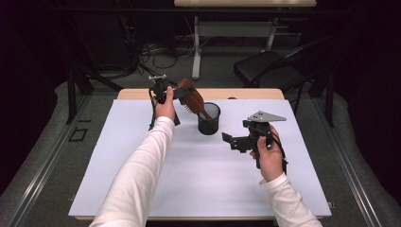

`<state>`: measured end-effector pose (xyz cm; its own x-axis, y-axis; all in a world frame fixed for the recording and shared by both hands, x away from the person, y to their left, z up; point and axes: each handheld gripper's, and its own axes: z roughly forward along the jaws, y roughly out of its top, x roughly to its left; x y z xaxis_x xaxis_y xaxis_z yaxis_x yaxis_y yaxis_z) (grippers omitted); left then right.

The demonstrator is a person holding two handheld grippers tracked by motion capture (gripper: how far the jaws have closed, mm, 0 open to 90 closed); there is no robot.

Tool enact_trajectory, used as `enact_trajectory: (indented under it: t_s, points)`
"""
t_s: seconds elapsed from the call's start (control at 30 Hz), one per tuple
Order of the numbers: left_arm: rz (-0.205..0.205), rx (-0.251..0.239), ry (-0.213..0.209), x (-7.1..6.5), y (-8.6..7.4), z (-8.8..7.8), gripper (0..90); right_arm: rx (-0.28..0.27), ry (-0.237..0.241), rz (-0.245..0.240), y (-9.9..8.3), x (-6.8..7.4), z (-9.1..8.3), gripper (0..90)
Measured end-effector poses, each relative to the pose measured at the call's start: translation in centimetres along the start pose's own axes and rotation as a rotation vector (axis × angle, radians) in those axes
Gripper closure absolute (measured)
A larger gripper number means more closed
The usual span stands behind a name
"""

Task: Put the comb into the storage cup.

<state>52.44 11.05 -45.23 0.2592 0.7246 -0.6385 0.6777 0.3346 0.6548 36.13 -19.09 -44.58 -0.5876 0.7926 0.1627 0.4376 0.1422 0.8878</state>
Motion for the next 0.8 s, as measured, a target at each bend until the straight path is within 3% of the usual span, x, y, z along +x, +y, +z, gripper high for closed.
enact_trajectory:
  t_s: [0.57,0.8]
  points:
    - [-0.002,-0.026,-0.006,0.0,0.6,-1.0,0.4,-0.001,0.002,0.0,0.0,0.0,0.0,2.8]
    - [0.026,-0.033,0.001,-0.1,0.9,-1.6,0.4,-0.001,0.004,-0.003,-0.1,0.0,0.0,2.8]
